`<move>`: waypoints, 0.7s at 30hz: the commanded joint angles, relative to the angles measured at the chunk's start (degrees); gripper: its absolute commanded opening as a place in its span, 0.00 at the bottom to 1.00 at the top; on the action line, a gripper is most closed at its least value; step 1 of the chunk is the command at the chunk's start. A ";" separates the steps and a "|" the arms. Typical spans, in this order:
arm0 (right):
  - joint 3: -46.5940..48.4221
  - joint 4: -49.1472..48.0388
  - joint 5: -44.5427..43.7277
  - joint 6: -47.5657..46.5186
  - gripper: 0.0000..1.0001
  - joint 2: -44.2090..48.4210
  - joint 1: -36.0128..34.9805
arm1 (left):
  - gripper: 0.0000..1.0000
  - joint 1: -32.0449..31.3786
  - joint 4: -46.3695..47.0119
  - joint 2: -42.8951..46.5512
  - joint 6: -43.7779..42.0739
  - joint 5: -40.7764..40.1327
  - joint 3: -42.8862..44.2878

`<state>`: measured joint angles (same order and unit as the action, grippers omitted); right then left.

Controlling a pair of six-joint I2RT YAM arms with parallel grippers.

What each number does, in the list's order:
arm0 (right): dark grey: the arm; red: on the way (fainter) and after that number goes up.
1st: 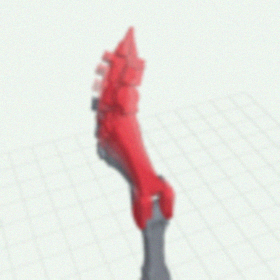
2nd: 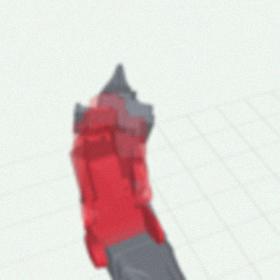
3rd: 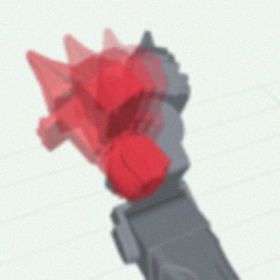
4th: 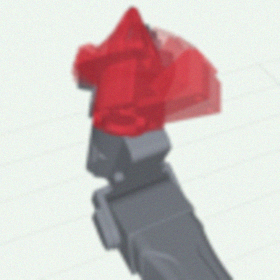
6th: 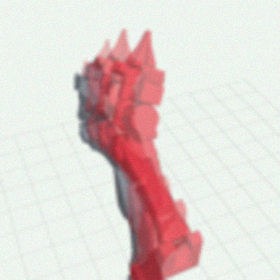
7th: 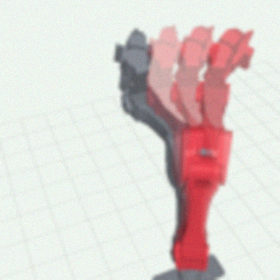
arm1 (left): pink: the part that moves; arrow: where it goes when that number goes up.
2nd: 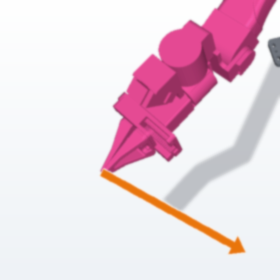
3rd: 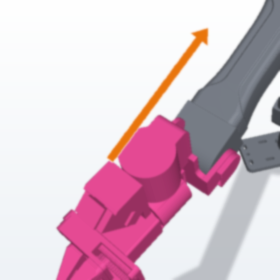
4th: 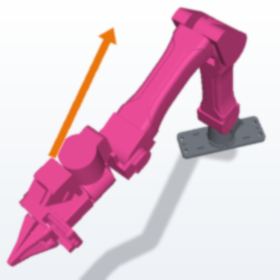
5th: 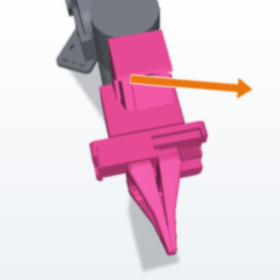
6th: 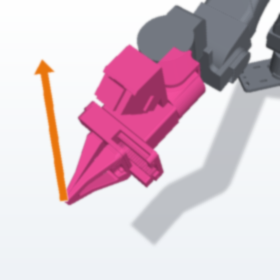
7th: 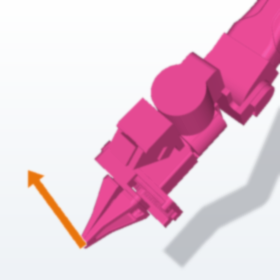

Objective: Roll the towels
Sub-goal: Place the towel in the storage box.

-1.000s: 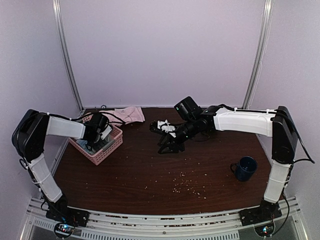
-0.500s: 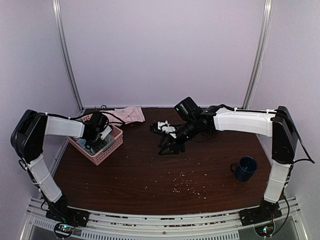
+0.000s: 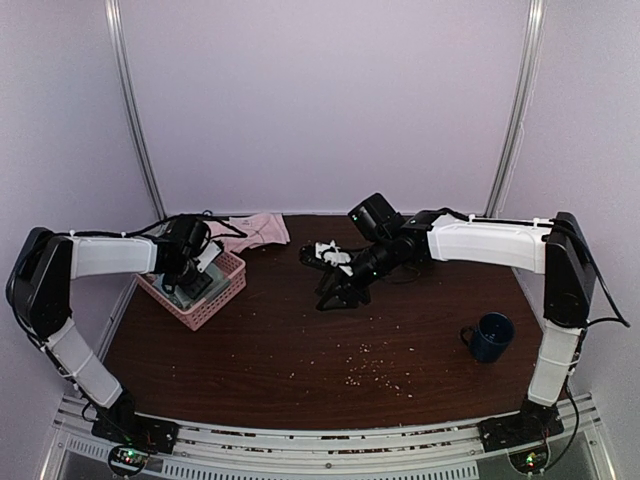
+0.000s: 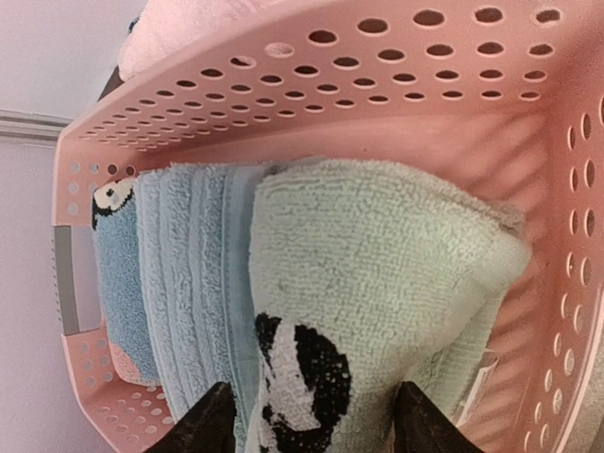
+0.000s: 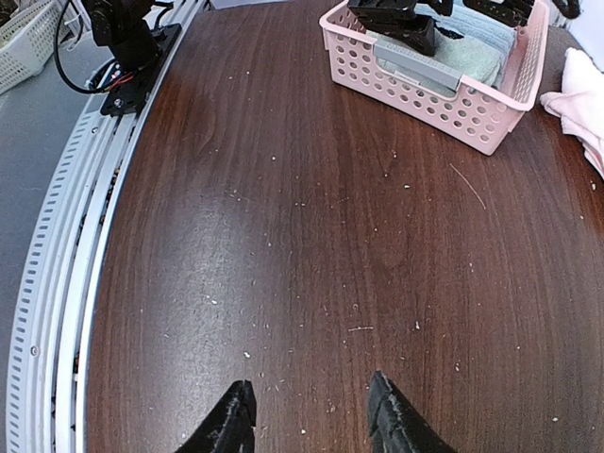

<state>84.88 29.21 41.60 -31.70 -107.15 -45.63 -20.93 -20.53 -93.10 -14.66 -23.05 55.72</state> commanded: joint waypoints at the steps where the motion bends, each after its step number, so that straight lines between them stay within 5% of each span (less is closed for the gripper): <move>1: 1.56 0.97 1.20 -0.46 0.43 1.17 -0.08 | 0.59 0.19 -0.41 -0.81 -0.37 1.82 0.36; 9: 1.54 1.24 1.19 -0.64 0.43 1.09 -0.09 | 0.57 0.23 1.00 -4.17 0.80 -2.15 1.41; 21: 1.65 1.85 1.19 -0.81 0.43 0.91 -0.03 | 0.57 0.88 11.51 -11.33 0.51 -19.22 2.29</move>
<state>84.97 30.30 42.17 -31.75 -107.15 -45.63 -20.93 -14.66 -102.43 -14.59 -34.74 56.31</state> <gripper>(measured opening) 0.427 0.572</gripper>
